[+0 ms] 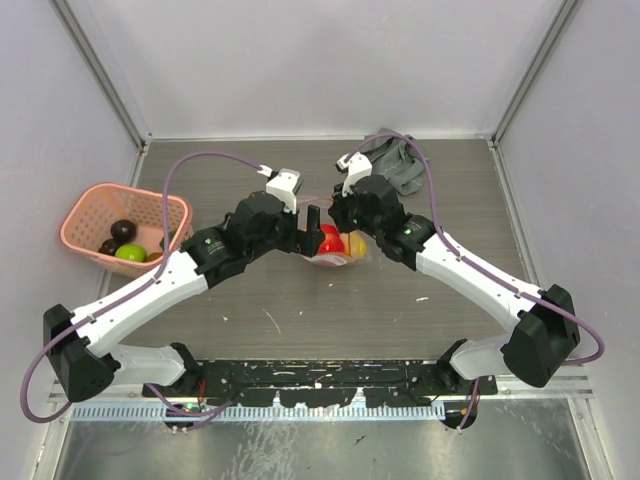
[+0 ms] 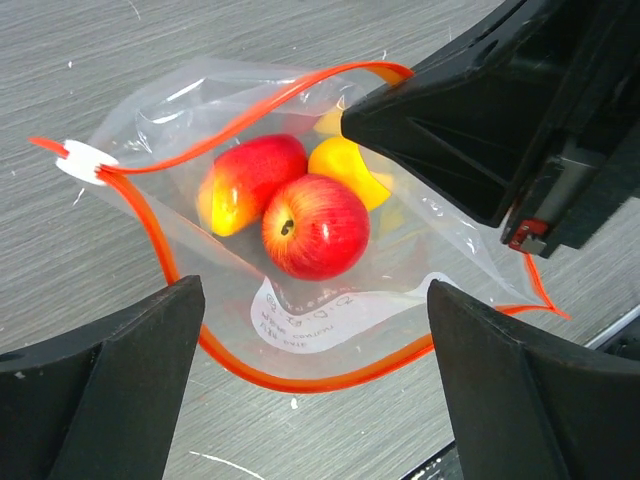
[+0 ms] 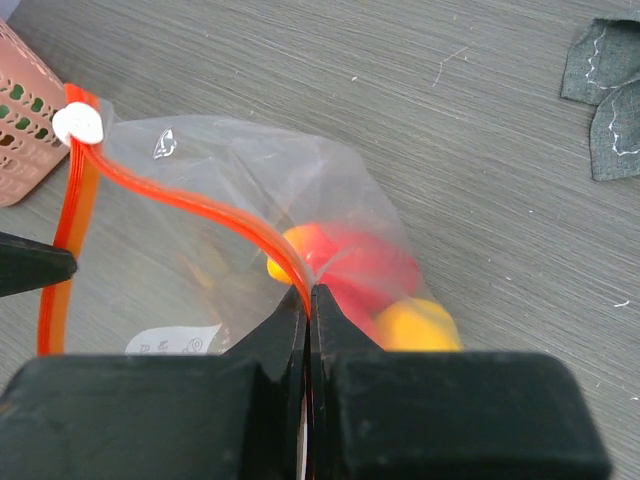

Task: Place the food in the zip-top bag and seal the zipper
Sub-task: Place the fake fruit in the zipper food storage bag.

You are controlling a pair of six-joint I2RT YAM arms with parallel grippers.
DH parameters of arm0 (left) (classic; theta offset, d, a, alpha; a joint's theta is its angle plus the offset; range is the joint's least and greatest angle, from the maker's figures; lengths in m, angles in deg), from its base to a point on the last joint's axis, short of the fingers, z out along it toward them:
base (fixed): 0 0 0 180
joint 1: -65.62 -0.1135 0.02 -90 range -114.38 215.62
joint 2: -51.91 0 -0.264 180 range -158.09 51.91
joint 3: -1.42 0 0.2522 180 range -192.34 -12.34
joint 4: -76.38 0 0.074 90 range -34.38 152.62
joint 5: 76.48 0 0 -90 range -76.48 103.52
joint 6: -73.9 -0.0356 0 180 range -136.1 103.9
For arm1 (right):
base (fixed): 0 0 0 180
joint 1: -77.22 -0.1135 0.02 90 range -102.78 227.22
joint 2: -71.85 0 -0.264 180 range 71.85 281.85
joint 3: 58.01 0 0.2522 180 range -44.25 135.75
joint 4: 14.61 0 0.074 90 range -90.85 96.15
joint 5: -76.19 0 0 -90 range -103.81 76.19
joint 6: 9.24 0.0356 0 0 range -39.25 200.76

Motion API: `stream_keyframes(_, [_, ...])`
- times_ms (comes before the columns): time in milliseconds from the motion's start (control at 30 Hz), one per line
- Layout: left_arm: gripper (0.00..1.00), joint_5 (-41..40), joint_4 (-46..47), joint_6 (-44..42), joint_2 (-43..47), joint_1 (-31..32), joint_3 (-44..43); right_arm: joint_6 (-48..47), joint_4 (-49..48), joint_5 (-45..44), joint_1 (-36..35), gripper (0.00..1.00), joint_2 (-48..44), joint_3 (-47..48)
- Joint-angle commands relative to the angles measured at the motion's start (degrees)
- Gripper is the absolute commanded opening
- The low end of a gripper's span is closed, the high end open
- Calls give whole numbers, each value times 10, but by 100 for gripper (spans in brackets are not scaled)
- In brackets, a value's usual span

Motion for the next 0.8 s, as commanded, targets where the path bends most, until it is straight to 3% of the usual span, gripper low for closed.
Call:
stream_keyframes(0, [94, -18, -4, 10, 45, 2, -35, 5, -40, 4, 2, 1, -20, 5])
stream_keyframes(200, [100, -100, -60, 9, 71, -1, -55, 1, -43, 4, 1, 1, -16, 5])
stream_keyframes(533, [98, -232, -190, 41, 85, -25, -108, -15, -52, -6, 2, 1, -16, -5])
stream_keyframes(633, [98, -230, -250, 80, 80, -82, -134, -22, -54, -12, 3, 1, -16, -7])
stream_keyframes(767, [98, -159, -309, 130, 83, -206, -146, -27, -58, -11, 3, 1, -17, -10])
